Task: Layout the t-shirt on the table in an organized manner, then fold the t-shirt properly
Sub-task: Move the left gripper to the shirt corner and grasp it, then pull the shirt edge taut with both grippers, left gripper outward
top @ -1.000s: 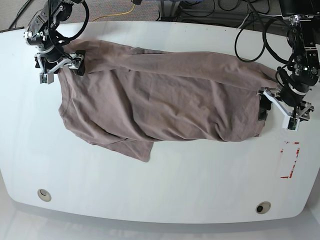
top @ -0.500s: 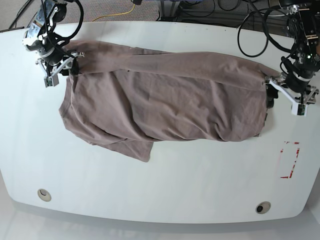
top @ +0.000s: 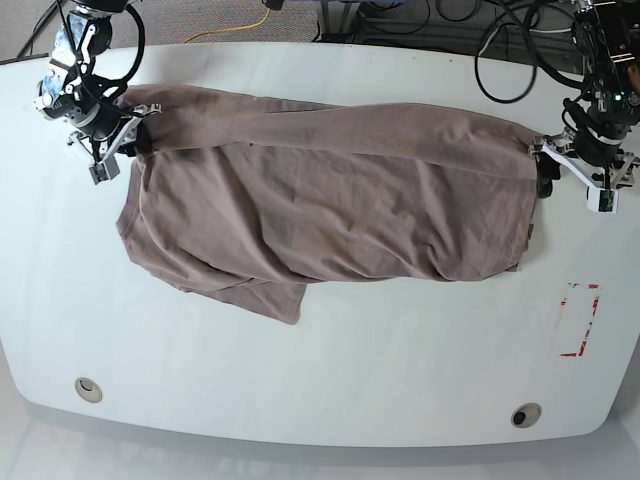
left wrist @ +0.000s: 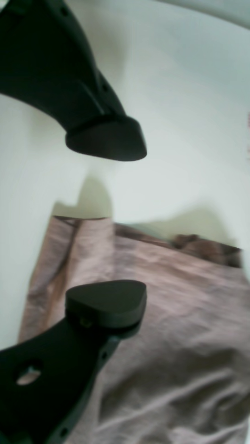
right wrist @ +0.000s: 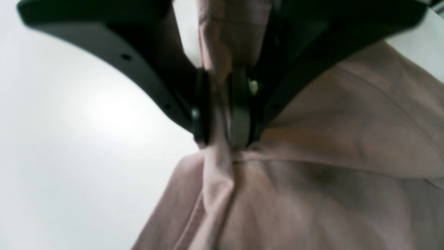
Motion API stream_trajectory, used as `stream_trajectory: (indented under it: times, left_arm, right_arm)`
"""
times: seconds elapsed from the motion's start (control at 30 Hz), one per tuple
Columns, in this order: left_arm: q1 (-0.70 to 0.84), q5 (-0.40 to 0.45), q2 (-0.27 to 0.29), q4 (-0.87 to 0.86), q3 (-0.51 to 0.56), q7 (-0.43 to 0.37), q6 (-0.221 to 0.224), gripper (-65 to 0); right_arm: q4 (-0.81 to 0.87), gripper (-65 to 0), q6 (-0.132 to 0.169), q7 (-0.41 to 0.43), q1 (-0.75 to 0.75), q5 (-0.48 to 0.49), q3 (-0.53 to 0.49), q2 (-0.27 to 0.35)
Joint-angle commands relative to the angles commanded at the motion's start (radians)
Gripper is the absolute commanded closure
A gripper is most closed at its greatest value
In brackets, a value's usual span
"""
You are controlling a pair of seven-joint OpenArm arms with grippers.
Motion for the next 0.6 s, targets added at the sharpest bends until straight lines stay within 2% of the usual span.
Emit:
stream_trajectory:
  times: [0.27,0.47,0.6]
  left_arm:
    - [0.026,-0.002,0.003,0.021,0.009,0.005,-0.002,-50.7]
    - [0.034,-0.002,0.005,0.017,0.055,0.005,-0.002,-51.0]
    - [0.043,0.000,0.032,0.011,0.051,0.005,-0.002,-51.1]
  right_arm:
    - [0.000,-9.4,0.000,0.000,-0.064,0.000,-0.005,0.002]
    - [0.000,-9.4,0.000,0.000,-0.075,0.000,-0.005,-0.006]
    - [0.002,-9.4,0.000,0.000,-0.075,0.000,-0.006,-0.009]
